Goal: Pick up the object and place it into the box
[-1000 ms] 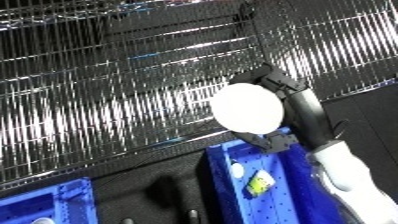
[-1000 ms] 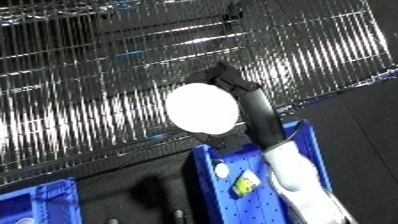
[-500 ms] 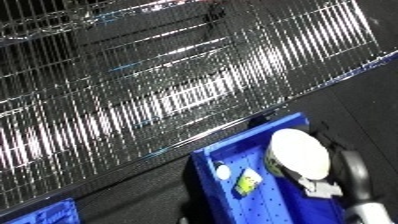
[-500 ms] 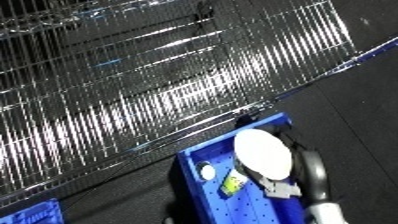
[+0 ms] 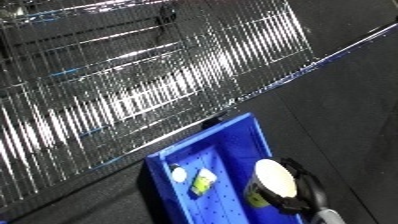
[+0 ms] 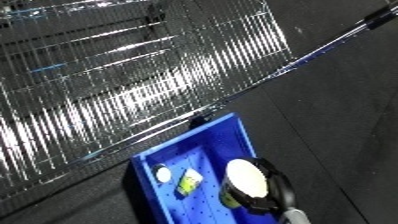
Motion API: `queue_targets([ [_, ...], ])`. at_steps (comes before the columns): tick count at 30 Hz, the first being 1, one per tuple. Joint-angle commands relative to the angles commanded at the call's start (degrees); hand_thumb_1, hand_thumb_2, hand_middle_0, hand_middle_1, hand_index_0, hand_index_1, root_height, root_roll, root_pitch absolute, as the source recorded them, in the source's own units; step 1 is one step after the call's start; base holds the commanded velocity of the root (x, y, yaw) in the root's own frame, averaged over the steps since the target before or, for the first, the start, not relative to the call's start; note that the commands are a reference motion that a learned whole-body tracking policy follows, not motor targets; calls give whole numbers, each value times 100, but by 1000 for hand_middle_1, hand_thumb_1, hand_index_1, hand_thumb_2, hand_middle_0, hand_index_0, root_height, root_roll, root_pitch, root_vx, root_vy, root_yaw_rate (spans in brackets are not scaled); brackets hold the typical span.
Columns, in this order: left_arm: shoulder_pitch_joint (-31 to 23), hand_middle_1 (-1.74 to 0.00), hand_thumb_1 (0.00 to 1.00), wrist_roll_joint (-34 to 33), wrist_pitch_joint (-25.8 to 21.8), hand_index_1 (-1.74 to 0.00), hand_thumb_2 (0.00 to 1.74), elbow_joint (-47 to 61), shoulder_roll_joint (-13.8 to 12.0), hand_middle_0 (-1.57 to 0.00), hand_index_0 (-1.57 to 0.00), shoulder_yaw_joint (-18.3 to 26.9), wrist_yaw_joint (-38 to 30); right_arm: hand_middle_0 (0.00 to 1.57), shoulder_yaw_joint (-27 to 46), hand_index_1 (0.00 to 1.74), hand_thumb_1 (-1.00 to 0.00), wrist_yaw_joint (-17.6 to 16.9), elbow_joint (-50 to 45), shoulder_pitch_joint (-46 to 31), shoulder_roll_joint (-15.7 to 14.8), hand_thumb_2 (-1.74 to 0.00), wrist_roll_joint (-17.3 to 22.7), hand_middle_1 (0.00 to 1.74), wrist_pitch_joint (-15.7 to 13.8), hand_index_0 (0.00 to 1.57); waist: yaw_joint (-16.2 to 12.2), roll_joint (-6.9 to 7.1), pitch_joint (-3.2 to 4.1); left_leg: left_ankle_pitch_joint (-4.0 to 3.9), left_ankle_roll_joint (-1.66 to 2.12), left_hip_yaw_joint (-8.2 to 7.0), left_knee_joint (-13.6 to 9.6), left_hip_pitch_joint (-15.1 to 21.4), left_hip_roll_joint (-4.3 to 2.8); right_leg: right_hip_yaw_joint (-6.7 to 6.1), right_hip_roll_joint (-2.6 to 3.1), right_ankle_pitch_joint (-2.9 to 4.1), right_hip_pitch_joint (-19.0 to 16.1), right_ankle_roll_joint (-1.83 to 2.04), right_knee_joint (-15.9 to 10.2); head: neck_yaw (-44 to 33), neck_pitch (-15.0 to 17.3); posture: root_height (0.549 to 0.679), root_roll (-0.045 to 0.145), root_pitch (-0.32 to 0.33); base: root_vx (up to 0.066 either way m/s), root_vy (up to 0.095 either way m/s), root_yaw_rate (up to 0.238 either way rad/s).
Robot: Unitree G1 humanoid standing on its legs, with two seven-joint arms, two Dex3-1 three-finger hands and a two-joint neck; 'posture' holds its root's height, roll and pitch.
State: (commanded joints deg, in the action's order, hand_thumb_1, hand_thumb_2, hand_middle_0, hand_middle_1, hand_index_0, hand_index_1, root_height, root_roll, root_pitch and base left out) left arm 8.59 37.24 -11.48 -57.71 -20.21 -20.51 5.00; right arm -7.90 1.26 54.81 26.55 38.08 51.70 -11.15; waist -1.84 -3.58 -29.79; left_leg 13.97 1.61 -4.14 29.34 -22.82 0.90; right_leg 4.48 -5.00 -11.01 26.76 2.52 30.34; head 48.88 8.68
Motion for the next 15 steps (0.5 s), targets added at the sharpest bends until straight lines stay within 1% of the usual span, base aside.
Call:
queue_targets([
  [4,22,0,0,26,-37,0,0,-64,39,0,0,-63,49,0,-46,0,0,188,411,129,2,0,-86,0,-15,0,9,-48,0,-17,-7,28,-37,23,42,-10,12,11,-3,2,-13,178,129,656,67,106,-9,14,22],
  [11,28,0,0,41,-81,0,0,-115,80,0,0,-122,90,0,-126,0,0,267,621,199,-42,0,-416,0,-102,0,12,-110,0,-46,2,59,-72,59,89,-24,13,25,-9,14,-20,174,314,656,72,101,0,8,28],
  [15,58,0,0,62,-75,0,0,-131,80,0,0,-113,125,0,-168,0,0,256,626,221,-89,0,-541,0,-104,0,11,-123,0,-72,2,66,-127,106,102,-27,28,24,-30,19,-33,123,399,656,73,100,-4,9,20],
])
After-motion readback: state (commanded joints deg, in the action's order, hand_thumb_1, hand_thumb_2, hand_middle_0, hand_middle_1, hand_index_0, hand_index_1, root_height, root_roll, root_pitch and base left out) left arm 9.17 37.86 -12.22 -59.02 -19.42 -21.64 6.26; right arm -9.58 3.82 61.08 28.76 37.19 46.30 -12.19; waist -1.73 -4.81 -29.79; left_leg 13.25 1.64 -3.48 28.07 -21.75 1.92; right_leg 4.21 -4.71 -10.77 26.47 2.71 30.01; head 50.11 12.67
